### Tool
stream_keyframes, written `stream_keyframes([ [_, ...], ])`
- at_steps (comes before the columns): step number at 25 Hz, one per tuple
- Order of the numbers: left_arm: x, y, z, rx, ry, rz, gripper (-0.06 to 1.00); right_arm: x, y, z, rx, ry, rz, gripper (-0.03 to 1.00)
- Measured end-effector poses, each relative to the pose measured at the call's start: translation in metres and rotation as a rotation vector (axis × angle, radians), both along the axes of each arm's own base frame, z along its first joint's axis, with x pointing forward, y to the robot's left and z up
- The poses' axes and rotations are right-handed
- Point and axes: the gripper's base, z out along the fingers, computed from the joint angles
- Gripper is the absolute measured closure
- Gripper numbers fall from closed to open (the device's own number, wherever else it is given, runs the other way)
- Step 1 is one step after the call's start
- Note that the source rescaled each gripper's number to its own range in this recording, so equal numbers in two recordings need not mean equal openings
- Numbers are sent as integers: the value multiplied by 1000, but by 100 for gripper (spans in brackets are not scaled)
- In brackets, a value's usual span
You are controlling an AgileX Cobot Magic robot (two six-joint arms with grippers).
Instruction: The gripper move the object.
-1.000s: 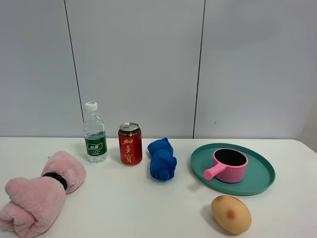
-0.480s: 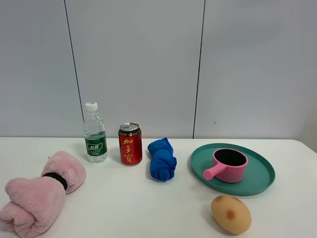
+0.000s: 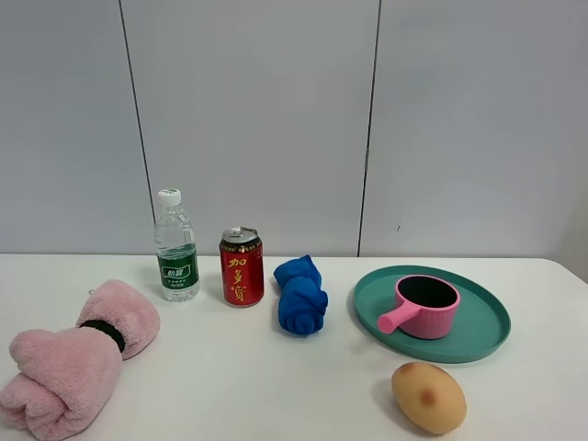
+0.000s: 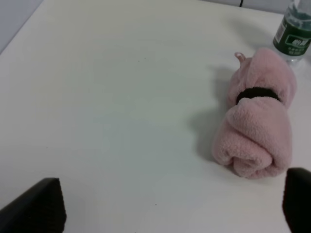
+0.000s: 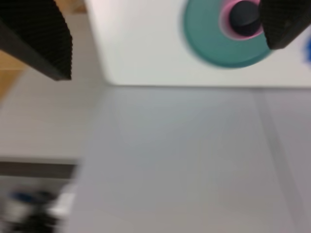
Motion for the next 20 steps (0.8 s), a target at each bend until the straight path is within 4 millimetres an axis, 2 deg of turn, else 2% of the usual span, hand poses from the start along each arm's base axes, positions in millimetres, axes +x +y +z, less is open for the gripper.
stream_keyframes([
  [3, 0, 0, 0, 0, 0, 0, -6, -8, -1, -12, 4, 25, 15, 19],
  [7, 0, 0, 0, 0, 0, 0, -6, -29, -14, -45, -15, -8, -110, 19],
  [8, 0, 0, 0, 0, 0, 0, -6, -29, -14, -45, -15, -8, -110, 19],
  [10, 0, 0, 0, 0, 0, 0, -6, -43, -18, -66, -36, -45, -167, 19],
  [11, 0, 0, 0, 0, 0, 0, -6, -53, -20, -90, -68, -51, -198, 19],
  [12, 0, 0, 0, 0, 0, 0, -6, -56, -21, -101, -89, -41, -214, 19],
  [13, 0, 0, 0, 0, 0, 0, -6, -56, -21, -101, -89, -41, -214, 19],
  [16, 0, 0, 0, 0, 0, 0, -6, -65, -26, -137, -141, 6, -272, 19],
  [20, 0, 0, 0, 0, 0, 0, -6, -75, -24, -179, -109, 50, -290, 19],
])
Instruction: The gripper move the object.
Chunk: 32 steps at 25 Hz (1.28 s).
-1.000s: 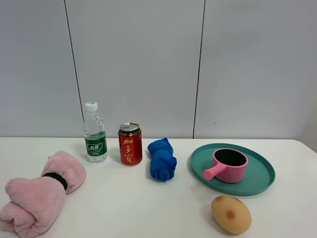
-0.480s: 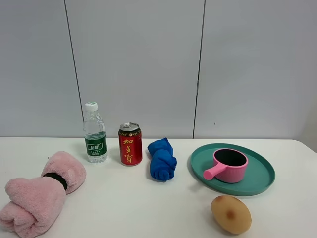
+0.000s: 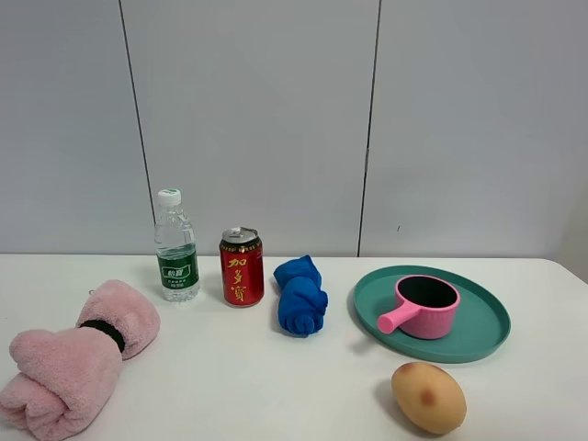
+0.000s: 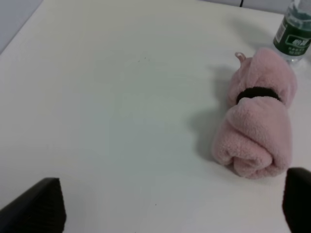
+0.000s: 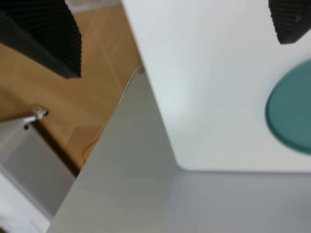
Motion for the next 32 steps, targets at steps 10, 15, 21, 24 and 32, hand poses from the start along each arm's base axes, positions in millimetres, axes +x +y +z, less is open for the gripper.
stream_keyframes([
  [10, 0, 0, 0, 0, 0, 0, -6, -29, 14, -71, 128, -28, 59, 19],
  [15, 0, 0, 0, 0, 0, 0, -6, -30, 14, -82, 134, 12, 58, 19],
  [21, 0, 0, 0, 0, 0, 0, -6, -29, 14, -83, 143, 19, 54, 19],
  [24, 0, 0, 0, 0, 0, 0, -6, -29, 14, -83, 147, 18, 51, 19],
  [32, 0, 0, 0, 0, 0, 0, -6, -29, 14, -83, 148, 18, 51, 19],
])
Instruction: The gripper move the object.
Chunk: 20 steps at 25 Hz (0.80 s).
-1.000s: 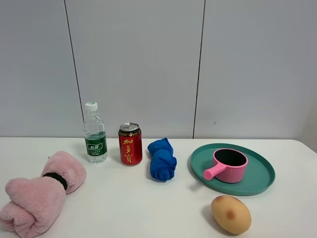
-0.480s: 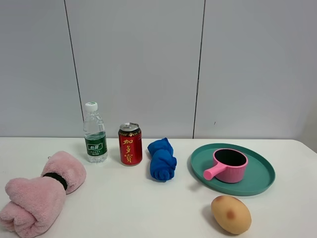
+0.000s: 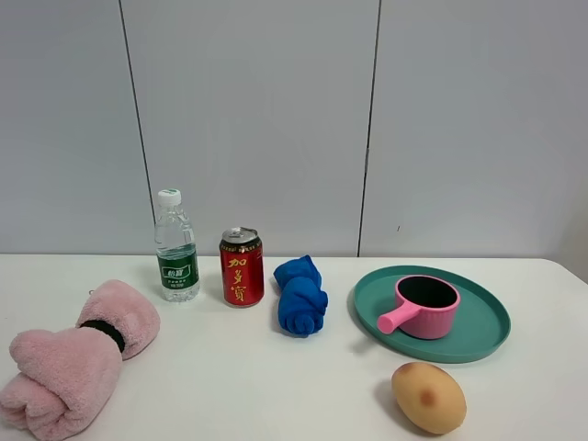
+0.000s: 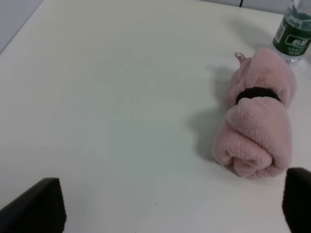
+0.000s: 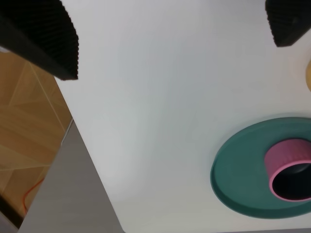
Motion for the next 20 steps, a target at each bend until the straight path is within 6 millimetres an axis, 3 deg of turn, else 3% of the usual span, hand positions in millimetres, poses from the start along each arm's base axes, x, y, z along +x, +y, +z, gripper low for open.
stream_keyframes([
  [20, 0, 0, 0, 0, 0, 0, -6, 0, 0, 0, -1, 0, -1, 19],
])
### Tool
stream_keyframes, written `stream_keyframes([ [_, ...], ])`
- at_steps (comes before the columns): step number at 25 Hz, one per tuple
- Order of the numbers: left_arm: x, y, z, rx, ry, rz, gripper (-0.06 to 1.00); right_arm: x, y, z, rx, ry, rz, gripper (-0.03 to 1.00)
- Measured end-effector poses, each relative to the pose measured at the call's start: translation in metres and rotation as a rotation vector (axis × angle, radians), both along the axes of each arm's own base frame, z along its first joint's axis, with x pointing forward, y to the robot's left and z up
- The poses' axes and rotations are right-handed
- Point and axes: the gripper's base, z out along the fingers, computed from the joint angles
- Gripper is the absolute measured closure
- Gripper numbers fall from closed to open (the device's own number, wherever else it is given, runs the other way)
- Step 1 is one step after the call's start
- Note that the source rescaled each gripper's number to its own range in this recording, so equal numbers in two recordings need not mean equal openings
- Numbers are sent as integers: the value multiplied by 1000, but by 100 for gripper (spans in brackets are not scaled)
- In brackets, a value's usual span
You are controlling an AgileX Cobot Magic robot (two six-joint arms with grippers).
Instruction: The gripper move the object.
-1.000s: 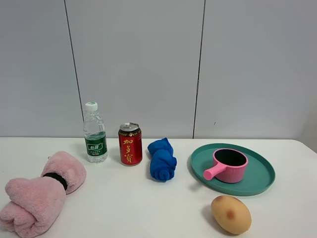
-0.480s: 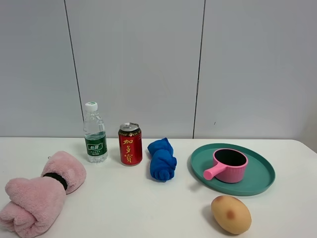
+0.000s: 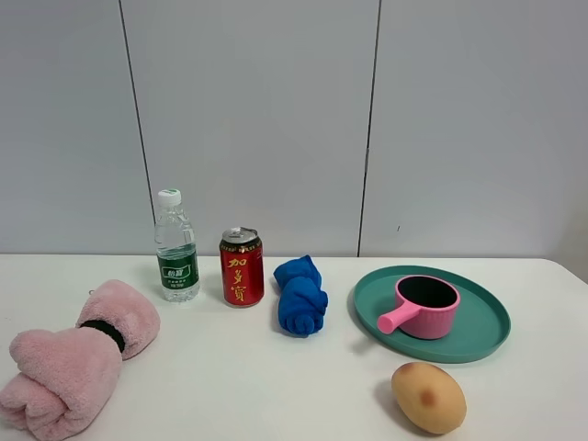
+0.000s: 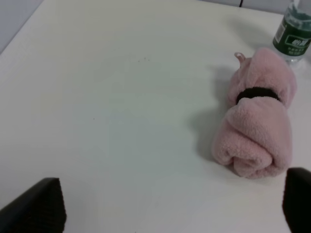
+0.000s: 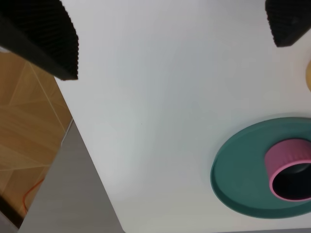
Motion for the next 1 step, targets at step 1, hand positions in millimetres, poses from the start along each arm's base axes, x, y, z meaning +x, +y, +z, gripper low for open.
stream_keyframes([
  [1, 0, 0, 0, 0, 0, 0, -6, 0, 0, 0, 0, 0, 0, 19],
])
